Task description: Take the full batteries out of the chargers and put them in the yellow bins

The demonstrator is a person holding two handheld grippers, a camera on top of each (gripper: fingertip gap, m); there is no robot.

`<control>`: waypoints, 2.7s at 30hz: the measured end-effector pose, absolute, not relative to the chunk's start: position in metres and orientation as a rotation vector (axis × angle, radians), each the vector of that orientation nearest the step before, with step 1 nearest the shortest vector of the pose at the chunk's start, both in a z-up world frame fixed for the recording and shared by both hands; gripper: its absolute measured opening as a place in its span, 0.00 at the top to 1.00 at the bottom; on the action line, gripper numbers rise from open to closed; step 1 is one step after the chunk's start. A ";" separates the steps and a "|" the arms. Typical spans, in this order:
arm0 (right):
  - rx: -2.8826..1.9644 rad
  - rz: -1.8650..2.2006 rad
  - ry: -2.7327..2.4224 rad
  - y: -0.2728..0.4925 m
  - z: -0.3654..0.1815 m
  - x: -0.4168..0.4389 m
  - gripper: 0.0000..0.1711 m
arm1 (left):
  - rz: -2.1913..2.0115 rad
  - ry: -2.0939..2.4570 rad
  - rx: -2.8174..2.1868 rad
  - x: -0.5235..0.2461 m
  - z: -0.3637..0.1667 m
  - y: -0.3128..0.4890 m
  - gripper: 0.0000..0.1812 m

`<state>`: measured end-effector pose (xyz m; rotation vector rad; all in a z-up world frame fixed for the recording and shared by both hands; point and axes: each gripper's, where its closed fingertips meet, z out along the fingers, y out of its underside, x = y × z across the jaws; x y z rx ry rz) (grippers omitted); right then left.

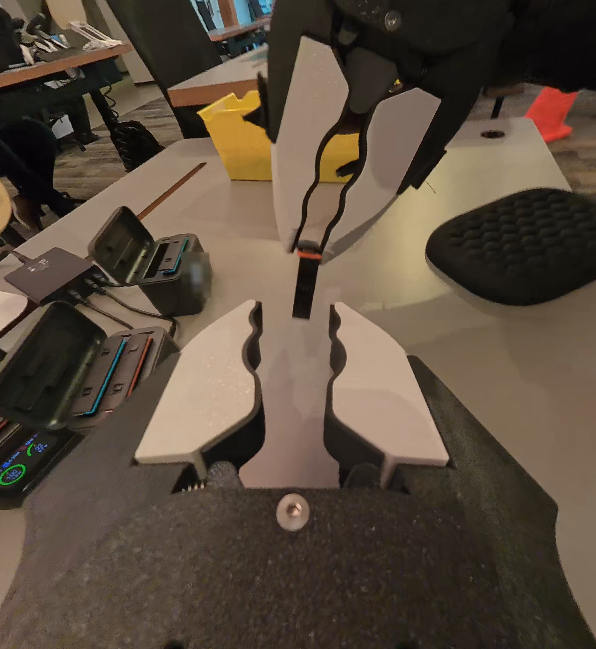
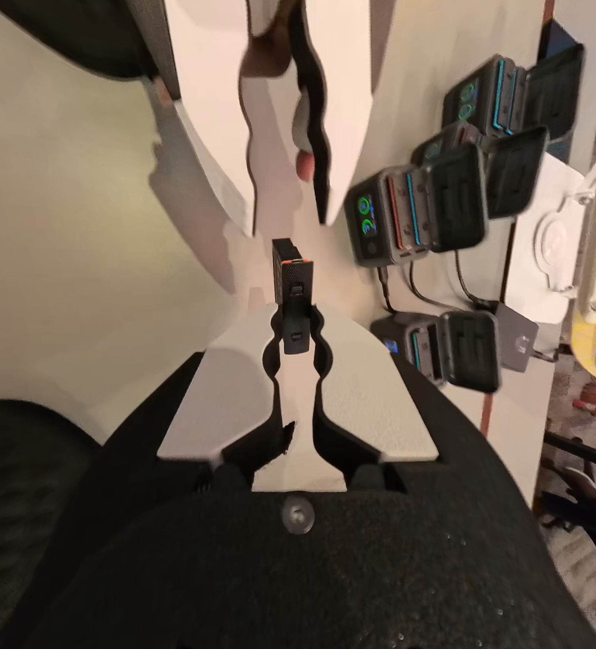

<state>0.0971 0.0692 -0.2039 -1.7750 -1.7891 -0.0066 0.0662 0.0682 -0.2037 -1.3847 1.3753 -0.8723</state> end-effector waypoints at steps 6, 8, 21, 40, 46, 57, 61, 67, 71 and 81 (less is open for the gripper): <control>-1.842 -0.144 -1.769 0.110 -0.171 0.156 0.92 | -0.937 1.221 -1.438 0.060 -0.197 0.085 0.84; -1.870 -0.197 -1.777 0.127 -0.161 0.176 0.92 | -0.938 1.181 -1.443 0.057 -0.194 0.090 0.86; -1.847 -0.218 -2.024 0.214 -0.177 0.188 0.92 | -0.853 0.999 -1.468 0.041 -0.190 0.120 0.89; -1.971 -0.330 -2.304 0.226 -0.237 0.168 0.92 | -0.845 1.019 -1.490 0.042 -0.199 0.122 0.91; -2.048 -0.299 -2.274 0.224 -0.237 0.168 0.90 | -0.849 1.032 -1.493 0.043 -0.200 0.121 0.90; -2.071 -0.164 -2.119 0.228 -0.235 0.162 1.00 | -0.840 1.057 -1.501 0.045 -0.205 0.119 0.91; -2.071 -0.164 -2.113 0.229 -0.239 0.162 1.00 | -0.840 1.062 -1.502 0.045 -0.205 0.119 0.91; -2.061 -0.172 -2.123 0.228 -0.240 0.163 1.00 | -0.837 1.060 -1.510 0.046 -0.206 0.120 0.91; -2.095 -0.173 -2.124 0.227 -0.240 0.163 1.00 | -0.835 1.048 -1.513 0.045 -0.205 0.121 0.91; -2.054 -0.210 -1.896 0.224 -0.230 0.155 1.00 | -0.786 1.018 -1.492 0.039 -0.198 0.125 0.92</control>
